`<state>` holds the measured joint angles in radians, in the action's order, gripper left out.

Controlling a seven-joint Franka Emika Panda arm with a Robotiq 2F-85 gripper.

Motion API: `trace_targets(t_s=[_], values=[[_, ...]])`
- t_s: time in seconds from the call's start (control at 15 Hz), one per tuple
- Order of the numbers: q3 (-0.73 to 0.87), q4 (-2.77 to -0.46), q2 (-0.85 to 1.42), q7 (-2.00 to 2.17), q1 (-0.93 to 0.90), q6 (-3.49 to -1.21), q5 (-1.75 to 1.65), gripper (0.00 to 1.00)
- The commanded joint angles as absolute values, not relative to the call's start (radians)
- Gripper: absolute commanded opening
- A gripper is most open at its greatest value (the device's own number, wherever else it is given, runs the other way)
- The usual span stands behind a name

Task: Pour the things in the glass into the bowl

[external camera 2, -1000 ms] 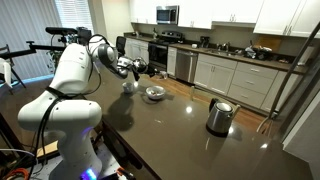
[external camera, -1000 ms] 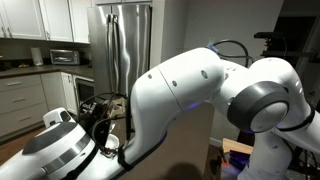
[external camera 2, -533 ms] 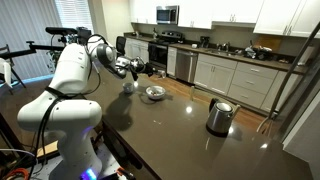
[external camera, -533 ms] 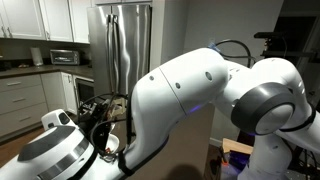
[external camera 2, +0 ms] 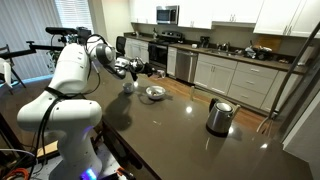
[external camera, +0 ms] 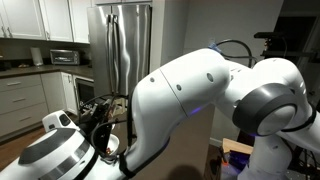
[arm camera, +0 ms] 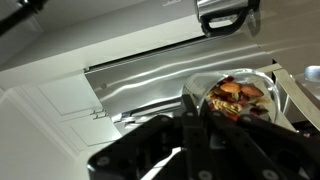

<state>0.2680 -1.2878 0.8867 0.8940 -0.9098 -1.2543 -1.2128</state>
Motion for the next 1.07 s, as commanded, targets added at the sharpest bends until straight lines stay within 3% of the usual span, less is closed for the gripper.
trace_targets(t_s=[0.0,1.0], values=[[0.280,-1.307,0.873,0.894,-0.915,-1.244,-1.226,0.04],[0.210,-1.311,0.803,0.743,-0.803,-1.468,-1.056,0.04]])
